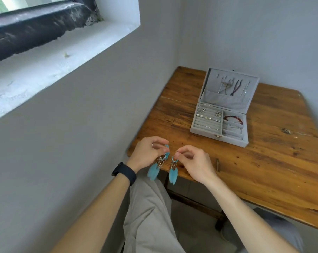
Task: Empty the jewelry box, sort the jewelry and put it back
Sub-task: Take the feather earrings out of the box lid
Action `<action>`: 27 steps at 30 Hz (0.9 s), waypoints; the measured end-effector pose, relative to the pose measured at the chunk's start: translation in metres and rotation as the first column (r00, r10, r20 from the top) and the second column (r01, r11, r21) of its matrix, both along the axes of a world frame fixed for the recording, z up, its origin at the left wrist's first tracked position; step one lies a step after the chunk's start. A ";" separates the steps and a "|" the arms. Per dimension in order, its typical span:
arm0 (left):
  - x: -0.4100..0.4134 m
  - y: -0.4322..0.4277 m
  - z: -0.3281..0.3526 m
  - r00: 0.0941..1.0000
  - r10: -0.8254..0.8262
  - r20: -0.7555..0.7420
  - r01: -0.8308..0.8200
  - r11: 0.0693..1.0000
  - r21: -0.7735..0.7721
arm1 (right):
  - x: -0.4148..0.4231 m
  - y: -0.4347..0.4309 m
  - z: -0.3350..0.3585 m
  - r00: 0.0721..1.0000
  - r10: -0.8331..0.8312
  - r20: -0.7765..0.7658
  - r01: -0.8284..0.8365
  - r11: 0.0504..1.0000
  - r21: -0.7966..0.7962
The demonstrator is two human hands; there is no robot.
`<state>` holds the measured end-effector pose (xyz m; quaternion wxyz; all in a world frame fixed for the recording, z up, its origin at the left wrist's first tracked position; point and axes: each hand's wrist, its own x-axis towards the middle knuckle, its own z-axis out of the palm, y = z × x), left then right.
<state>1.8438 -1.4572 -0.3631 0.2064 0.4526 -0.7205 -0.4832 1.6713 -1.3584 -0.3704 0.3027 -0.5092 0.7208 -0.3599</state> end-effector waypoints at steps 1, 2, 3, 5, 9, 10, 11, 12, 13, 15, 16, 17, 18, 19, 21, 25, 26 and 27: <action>-0.004 -0.005 0.000 1.000 -0.011 0.013 0.011 1.000 -0.008 | -0.001 -0.006 -0.001 1.000 -0.011 -0.017 0.011 1.000 -0.010; -0.007 -0.011 0.000 0.999 -0.023 0.029 0.023 1.000 -0.016 | -0.002 -0.012 -0.001 0.999 -0.023 -0.036 0.022 1.000 -0.019; -0.010 -0.016 0.001 0.998 -0.032 0.045 0.033 0.999 -0.022 | -0.003 -0.018 -0.001 0.998 -0.035 -0.057 0.034 0.999 -0.027; -0.015 -0.027 0.003 0.997 -0.047 0.061 0.048 0.999 -0.022 | -0.005 -0.028 -0.001 0.995 -0.056 -0.086 0.053 0.998 -0.041; -0.013 -0.036 0.009 0.994 -0.107 0.010 0.107 0.994 0.011 | -0.009 -0.038 0.001 0.996 -0.070 -0.055 0.068 0.996 -0.053; -0.009 -0.035 0.010 0.992 -0.126 -0.012 0.126 0.992 0.024 | -0.009 -0.037 0.002 0.997 -0.070 -0.037 0.067 0.996 -0.063; -0.005 -0.032 0.012 0.989 -0.142 -0.030 0.143 0.989 0.039 | -0.009 -0.035 0.004 0.998 -0.065 -0.022 0.063 0.995 -0.073; -0.001 -0.029 0.015 0.987 -0.157 -0.040 0.159 0.986 0.053 | -0.008 -0.031 0.006 0.998 -0.056 -0.009 0.055 0.995 -0.080; 0.004 -0.025 0.018 0.985 -0.170 -0.041 0.172 0.983 0.062 | -0.007 -0.027 0.008 0.999 -0.043 0.004 0.043 0.996 -0.084; 0.014 -0.019 0.026 0.983 -0.180 -0.033 0.182 0.980 0.076 | -0.003 -0.018 0.013 0.999 -0.009 0.033 0.012 0.996 -0.090; 0.018 -0.015 0.030 0.984 -0.172 -0.035 0.174 0.980 0.091 | -0.001 -0.013 0.017 0.999 0.013 0.050 -0.008 0.995 -0.097; 0.023 -0.011 0.034 0.986 -0.158 -0.048 0.163 0.980 0.112 | 0.002 -0.008 0.019 0.997 0.036 0.064 -0.028 0.994 -0.109; 0.028 -0.006 0.037 0.988 -0.143 -0.065 0.151 0.979 0.135 | 0.005 -0.002 0.022 0.996 0.057 0.075 -0.048 0.991 -0.123; 0.033 0.000 0.039 0.988 -0.135 -0.075 0.145 0.978 0.151 | 0.008 0.004 0.023 0.994 0.076 0.083 -0.064 0.989 -0.135; 0.042 0.011 0.042 0.986 -0.153 -0.063 0.161 0.976 0.149 | 0.014 0.016 0.024 0.989 0.109 0.102 -0.093 0.984 -0.149; 0.056 0.028 0.041 0.982 -0.185 -0.031 0.188 0.968 0.165 | 0.025 0.035 0.019 0.980 0.163 0.118 -0.147 0.980 -0.131; 0.059 0.030 0.040 0.981 -0.190 -0.026 0.192 0.966 0.172 | 0.028 0.038 0.017 0.978 0.167 0.123 -0.151 0.980 -0.126; 0.060 0.032 0.039 0.980 -0.196 -0.021 0.196 0.964 0.177 | 0.030 0.040 0.015 0.978 0.167 0.128 -0.152 0.981 -0.123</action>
